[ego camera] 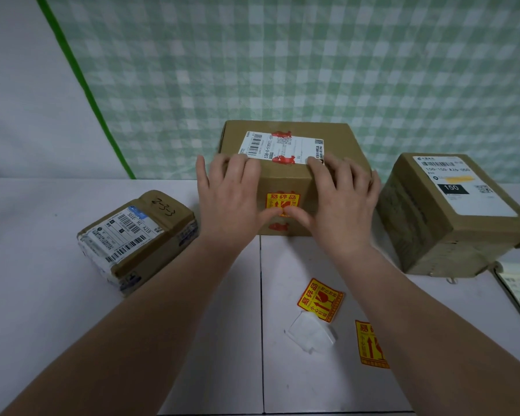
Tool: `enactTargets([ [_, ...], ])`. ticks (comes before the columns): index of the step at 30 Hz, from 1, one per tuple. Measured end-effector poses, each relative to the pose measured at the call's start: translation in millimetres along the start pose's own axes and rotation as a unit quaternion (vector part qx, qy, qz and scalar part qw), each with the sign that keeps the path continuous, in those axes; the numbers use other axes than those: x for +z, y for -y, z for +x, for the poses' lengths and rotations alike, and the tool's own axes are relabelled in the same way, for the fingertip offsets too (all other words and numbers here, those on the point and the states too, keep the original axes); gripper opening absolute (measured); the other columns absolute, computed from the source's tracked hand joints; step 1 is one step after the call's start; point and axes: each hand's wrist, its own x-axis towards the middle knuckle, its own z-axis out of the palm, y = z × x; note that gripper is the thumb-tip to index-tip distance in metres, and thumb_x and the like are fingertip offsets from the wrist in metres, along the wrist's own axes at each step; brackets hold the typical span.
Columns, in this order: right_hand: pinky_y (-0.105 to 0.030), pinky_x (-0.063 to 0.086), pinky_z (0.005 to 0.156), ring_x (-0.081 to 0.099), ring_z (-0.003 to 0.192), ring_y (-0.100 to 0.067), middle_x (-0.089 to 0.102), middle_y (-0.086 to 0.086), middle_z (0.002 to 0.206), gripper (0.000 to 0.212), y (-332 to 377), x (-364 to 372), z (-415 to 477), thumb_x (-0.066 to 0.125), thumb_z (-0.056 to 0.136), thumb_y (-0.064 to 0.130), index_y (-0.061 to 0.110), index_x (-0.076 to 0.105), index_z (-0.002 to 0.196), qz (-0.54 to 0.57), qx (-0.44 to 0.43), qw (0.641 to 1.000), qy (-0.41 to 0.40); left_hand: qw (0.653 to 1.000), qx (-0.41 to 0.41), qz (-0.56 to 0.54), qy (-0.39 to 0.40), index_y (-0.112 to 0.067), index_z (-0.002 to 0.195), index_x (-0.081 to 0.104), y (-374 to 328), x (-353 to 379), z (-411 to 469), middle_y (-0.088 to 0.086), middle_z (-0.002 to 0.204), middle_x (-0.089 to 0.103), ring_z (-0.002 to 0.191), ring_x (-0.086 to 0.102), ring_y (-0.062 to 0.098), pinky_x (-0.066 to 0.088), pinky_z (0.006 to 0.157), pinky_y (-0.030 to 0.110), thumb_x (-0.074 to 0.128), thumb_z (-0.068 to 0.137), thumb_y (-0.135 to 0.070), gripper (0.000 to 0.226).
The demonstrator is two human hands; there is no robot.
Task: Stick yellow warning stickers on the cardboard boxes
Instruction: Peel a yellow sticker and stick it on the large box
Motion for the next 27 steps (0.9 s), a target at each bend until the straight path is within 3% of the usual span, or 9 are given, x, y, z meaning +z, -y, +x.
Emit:
enactTargets([
  [5, -0.065, 0.023, 0.105, 0.040, 0.126, -0.035, 0.051, -0.009, 0.134, 0.095, 1.0, 0.4, 0.6, 0.079, 0.051, 0.062, 0.021, 0.048, 0.131, -0.012, 0.009, 1.000, 0.021, 1.000, 0.007, 0.015, -0.001, -0.012, 0.108, 0.046, -0.3, 1.6, -2.4, 0.010, 0.110, 0.058, 0.109, 0.051, 0.034, 0.025, 0.106, 0.060, 0.070, 0.049, -0.075, 0.090],
  [12, -0.065, 0.025, 0.103, 0.042, 0.124, -0.035, 0.052, -0.009, 0.132, 0.088, 6.8, 0.0, 3.2, 0.071, 0.056, 0.067, 0.021, 0.050, 0.128, -0.015, 0.025, 0.999, 0.023, 1.000, 0.018, 0.018, -0.004, -0.012, 0.100, 0.043, 3.4, 0.4, 3.0, 0.011, 0.101, 0.058, 0.103, 0.054, 0.036, 0.032, 0.103, 0.060, 0.065, 0.052, -0.075, 0.083],
  [20, -0.064, 0.032, 0.098, 0.043, 0.125, -0.037, 0.052, -0.009, 0.134, 0.091, -5.2, -5.7, 5.8, 0.082, 0.055, 0.053, 0.023, 0.047, 0.133, -0.020, -0.014, 0.998, 0.052, 0.998, 0.031, 0.007, 0.050, -0.011, 0.106, 0.053, 8.9, -10.7, 6.0, 0.012, 0.107, 0.058, 0.108, 0.052, 0.038, 0.028, 0.104, 0.061, 0.080, 0.049, -0.059, 0.079],
  [27, -0.060, 0.020, 0.110, 0.022, 0.140, -0.031, 0.033, -0.004, 0.150, 0.084, -8.5, -17.5, 10.4, 0.077, 0.073, 0.036, 0.027, 0.032, 0.143, 0.022, -0.019, 0.991, 0.127, 0.995, 0.025, 0.017, 0.099, -0.015, 0.124, 0.047, 9.4, -14.8, 5.2, 0.007, 0.124, 0.052, 0.117, 0.044, 0.034, 0.026, 0.107, 0.059, 0.084, 0.054, -0.045, 0.084],
])
